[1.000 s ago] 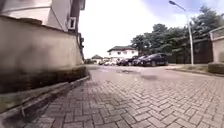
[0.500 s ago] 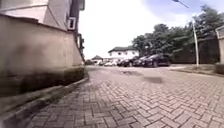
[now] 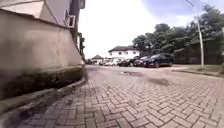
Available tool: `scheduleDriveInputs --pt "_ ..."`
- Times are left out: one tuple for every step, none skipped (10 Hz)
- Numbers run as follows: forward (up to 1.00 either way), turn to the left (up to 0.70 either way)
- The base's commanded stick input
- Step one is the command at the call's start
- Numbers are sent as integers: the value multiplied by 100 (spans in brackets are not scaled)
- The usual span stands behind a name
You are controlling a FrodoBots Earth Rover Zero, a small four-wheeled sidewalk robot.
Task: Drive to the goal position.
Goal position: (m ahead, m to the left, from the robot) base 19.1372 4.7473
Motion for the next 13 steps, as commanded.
scheduleDriveInputs --pt "69 3" --pt "69 3" --pt "69 3" --pt "69 3" --pt "69 3" --pt "69 3" --pt "69 3" --pt "69 3" --pt "69 3" --pt "69 3" --pt "69 3" --pt "69 3" --pt "69 3"
